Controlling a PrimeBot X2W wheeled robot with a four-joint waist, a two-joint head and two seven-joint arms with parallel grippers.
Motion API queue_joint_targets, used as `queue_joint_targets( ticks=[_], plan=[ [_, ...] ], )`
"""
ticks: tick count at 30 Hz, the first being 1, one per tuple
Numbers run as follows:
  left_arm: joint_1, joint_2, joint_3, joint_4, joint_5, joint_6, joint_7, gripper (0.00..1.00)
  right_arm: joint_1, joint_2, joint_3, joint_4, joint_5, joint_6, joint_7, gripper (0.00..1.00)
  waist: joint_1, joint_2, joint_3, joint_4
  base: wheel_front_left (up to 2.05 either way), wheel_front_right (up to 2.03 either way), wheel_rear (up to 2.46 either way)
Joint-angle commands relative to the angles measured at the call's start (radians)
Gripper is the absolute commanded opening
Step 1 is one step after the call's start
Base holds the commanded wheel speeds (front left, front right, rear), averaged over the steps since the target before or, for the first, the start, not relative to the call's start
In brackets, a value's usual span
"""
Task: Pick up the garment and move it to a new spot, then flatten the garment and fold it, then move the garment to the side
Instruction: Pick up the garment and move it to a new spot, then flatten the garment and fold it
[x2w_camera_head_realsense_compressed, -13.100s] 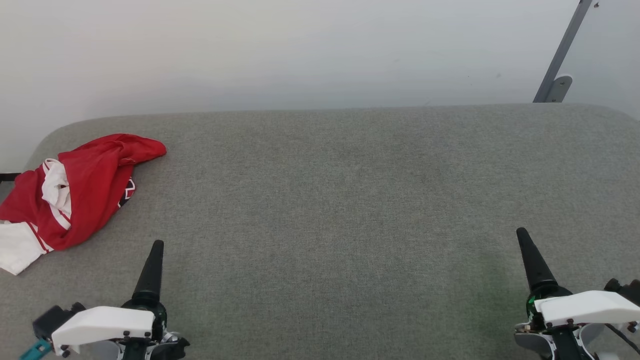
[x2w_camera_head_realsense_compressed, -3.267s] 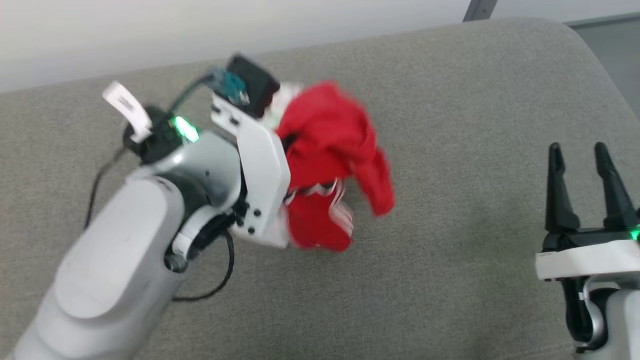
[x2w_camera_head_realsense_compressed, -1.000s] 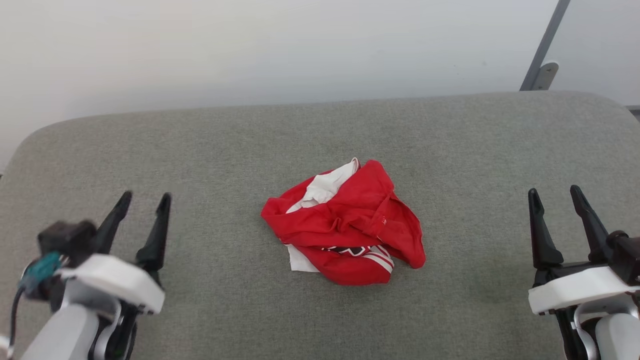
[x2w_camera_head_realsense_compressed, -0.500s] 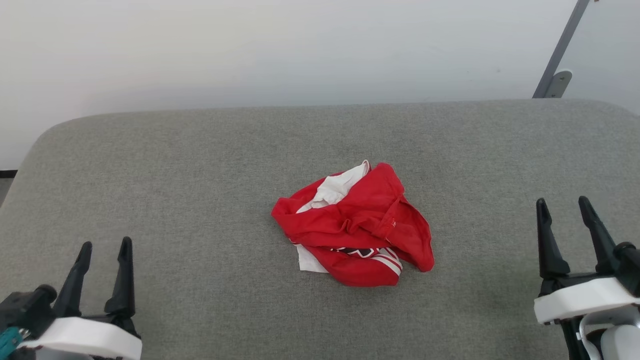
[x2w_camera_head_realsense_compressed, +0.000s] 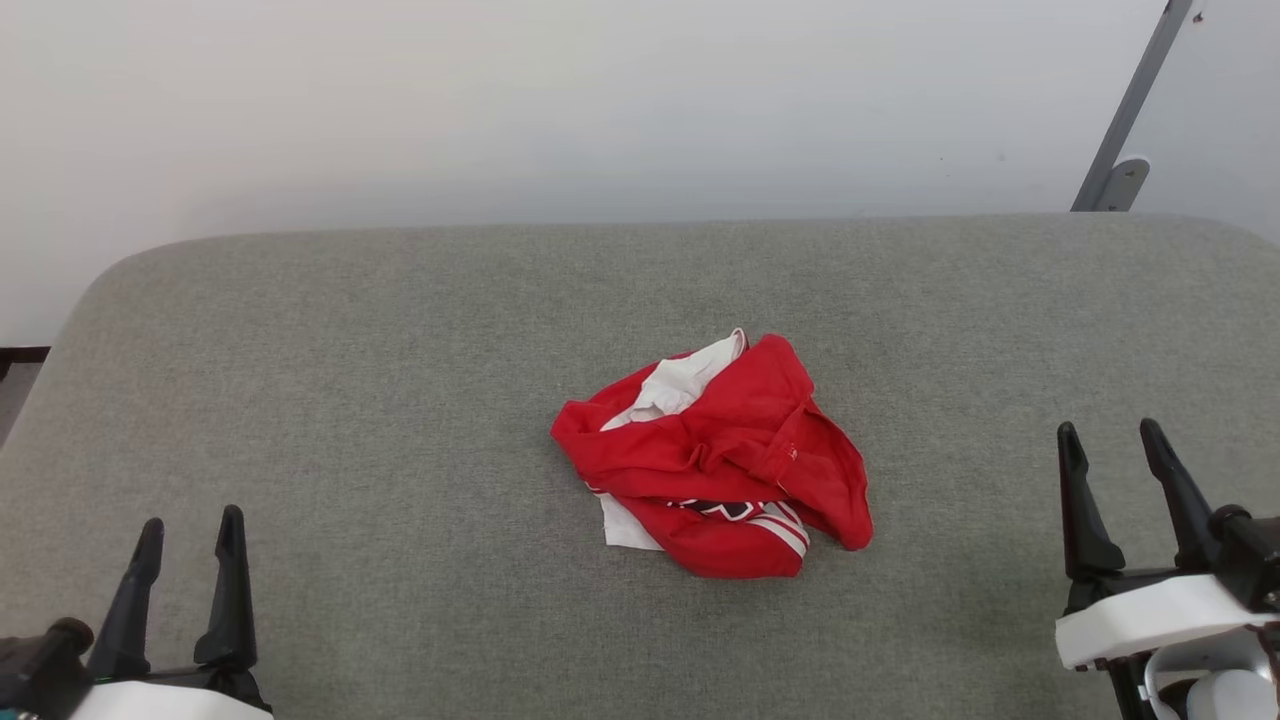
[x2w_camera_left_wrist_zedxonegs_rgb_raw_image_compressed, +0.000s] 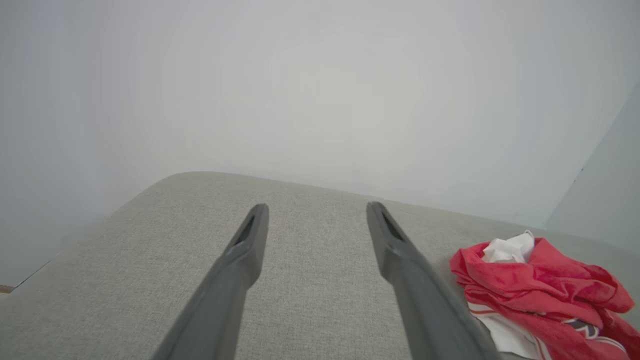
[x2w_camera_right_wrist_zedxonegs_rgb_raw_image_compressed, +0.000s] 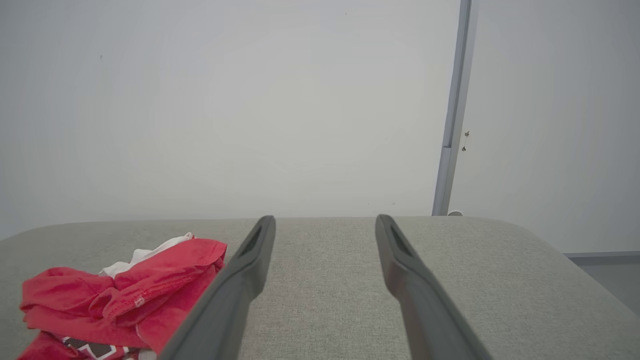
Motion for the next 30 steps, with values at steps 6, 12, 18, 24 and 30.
queue_joint_targets(
  ticks=[6,12,18,24,30],
  plan=[
    [0.017,-0.047,0.028,0.005,0.028,-0.023,-0.007,1.0,0.01,0.007,0.003,0.006,0.004,0.0,-0.005,1.0,0.0,0.0,-0.003,0.007,0.0,0.0,0.0],
    [0.015,-0.081,0.034,0.017,0.048,-0.03,-0.007,1.0,0.007,0.009,0.005,0.008,0.003,0.0,-0.006,1.0,0.0,0.0,-0.005,0.013,0.0,0.0,0.0],
    [0.014,-0.099,0.034,0.023,0.051,-0.031,-0.007,1.0,0.009,0.006,0.005,0.008,0.004,0.0,-0.008,1.0,0.0,0.0,-0.007,0.02,0.0,0.0,0.0],
    [0.025,-0.098,0.025,0.018,0.043,-0.032,-0.007,1.0,0.013,0.006,0.008,0.002,0.002,0.0,-0.008,1.0,0.0,0.0,-0.006,0.022,0.0,0.0,0.0],
    [-0.034,-0.038,-0.051,0.034,0.018,-0.032,0.007,1.0,0.005,0.003,0.018,0.0,0.001,0.0,-0.007,1.0,0.0,0.0,0.002,0.01,0.0,0.0,0.0]
  ],
)
